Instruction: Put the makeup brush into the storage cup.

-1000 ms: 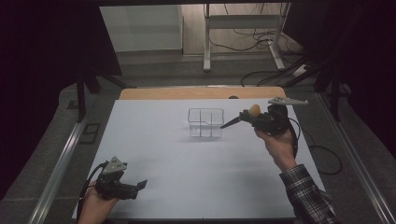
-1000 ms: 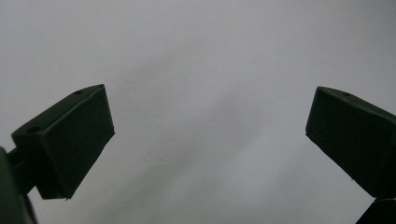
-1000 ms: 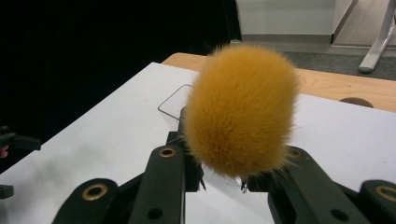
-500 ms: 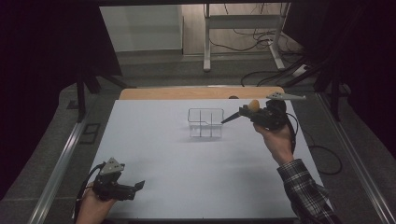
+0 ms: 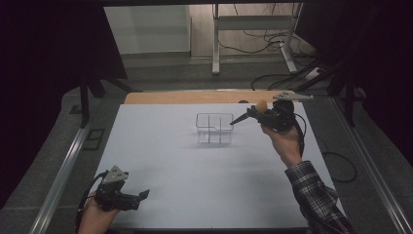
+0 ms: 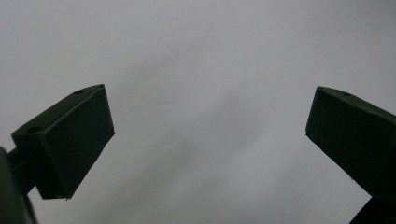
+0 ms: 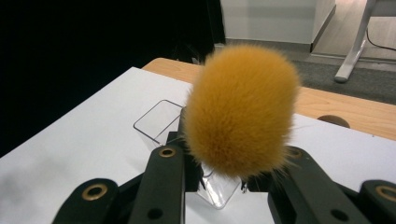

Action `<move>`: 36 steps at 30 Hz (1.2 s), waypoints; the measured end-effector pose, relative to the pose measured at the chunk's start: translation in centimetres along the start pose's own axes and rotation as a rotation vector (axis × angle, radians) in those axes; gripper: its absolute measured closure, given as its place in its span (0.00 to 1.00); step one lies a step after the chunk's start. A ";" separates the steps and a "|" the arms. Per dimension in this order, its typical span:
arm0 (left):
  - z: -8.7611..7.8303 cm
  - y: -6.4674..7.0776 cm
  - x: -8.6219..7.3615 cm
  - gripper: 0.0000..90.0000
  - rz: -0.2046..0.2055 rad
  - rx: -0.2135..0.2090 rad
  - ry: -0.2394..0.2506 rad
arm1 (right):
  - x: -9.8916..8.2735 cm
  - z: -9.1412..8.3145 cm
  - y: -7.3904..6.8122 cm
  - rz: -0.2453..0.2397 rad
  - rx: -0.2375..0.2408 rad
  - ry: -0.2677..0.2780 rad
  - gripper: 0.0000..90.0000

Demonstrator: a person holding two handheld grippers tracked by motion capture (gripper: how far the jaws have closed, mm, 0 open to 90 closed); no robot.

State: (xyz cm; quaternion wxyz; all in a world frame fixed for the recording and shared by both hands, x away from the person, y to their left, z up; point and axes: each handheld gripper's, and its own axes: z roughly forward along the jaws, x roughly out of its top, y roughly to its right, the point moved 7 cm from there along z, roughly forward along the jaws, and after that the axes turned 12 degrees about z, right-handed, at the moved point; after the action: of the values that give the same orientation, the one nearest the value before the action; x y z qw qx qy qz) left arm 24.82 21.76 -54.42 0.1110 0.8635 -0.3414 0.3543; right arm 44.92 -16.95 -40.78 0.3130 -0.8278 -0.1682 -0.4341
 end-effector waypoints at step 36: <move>0.2 0.1 -0.1 0.02 0.007 -0.002 -0.017 | -1.5 4.6 -0.2 -0.060 -0.043 -0.062 0.81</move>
State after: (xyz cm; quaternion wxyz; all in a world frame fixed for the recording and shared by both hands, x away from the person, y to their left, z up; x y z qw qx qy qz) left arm 24.83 21.65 -54.66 0.1079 0.8651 -0.3458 0.3471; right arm 46.82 -13.79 -43.87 0.2765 -0.8421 -0.1930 -0.4210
